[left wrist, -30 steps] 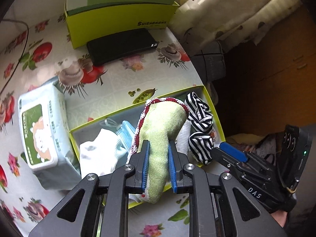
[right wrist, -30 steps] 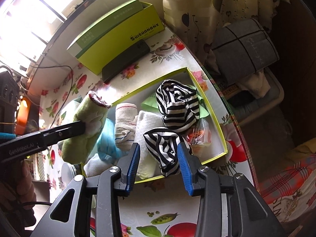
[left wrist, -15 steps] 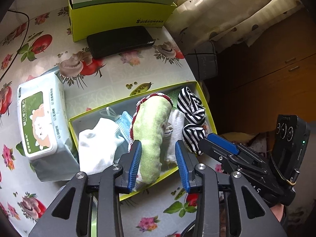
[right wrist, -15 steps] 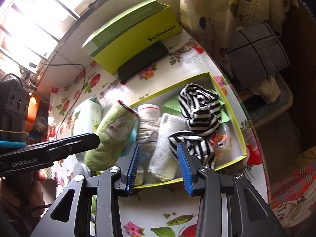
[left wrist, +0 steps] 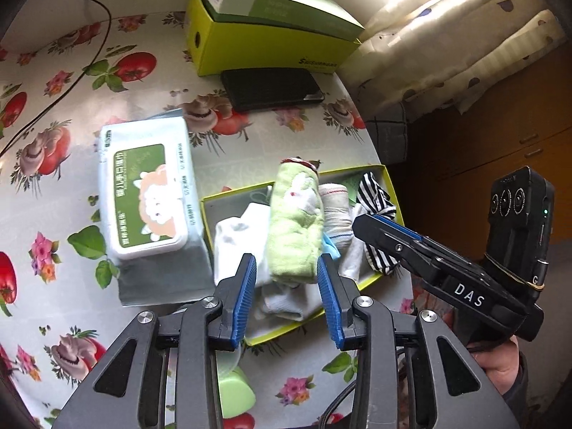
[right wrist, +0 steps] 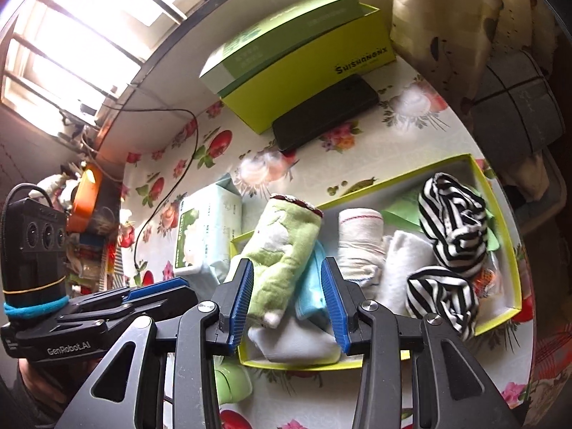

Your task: Organize soft objects

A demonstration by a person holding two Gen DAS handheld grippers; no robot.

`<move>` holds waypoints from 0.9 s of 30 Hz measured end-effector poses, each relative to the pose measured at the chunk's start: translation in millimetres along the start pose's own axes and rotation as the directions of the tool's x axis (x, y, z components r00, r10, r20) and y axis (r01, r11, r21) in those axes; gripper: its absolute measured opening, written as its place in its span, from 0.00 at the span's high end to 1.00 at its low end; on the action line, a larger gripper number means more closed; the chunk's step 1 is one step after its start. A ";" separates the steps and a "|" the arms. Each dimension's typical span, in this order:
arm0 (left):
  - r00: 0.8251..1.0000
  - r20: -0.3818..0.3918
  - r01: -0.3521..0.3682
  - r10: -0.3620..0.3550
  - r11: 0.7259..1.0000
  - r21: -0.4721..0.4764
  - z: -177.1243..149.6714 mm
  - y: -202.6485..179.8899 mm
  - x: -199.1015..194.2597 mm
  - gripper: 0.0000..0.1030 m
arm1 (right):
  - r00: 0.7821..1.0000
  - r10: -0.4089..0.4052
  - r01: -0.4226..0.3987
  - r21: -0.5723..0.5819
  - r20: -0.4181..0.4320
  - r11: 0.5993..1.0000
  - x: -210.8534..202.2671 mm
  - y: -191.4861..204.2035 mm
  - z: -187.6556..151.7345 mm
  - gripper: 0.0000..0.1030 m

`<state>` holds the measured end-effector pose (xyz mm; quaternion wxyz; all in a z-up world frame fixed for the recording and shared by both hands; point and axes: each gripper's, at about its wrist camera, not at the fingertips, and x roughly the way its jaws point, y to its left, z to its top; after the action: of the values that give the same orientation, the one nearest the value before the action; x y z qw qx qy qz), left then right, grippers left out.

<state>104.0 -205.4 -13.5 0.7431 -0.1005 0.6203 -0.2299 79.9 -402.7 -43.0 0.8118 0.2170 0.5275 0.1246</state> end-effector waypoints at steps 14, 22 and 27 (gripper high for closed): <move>0.998 0.061 -0.029 0.035 0.994 -0.101 -1.5 45.4 -23.6 0.64 | 0.983 -0.158 0.153 -0.053 -0.092 0.987 53.0 36.7 -6.9 0.47; 0.998 0.062 -0.024 0.030 0.995 -0.098 -2.8 48.8 -25.4 0.64 | 0.977 -0.166 0.158 -0.068 -0.137 0.985 65.4 35.3 -11.9 0.58; 0.998 0.066 -0.014 0.020 0.995 -0.099 -2.7 49.1 -26.4 0.64 | 0.968 -0.198 0.174 -0.158 -0.154 0.972 57.7 36.5 -11.9 0.72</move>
<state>108.7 -149.8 -12.3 0.7595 -0.1393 0.6066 -0.1892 93.8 -343.2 -75.8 0.7858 0.0961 0.6022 0.1035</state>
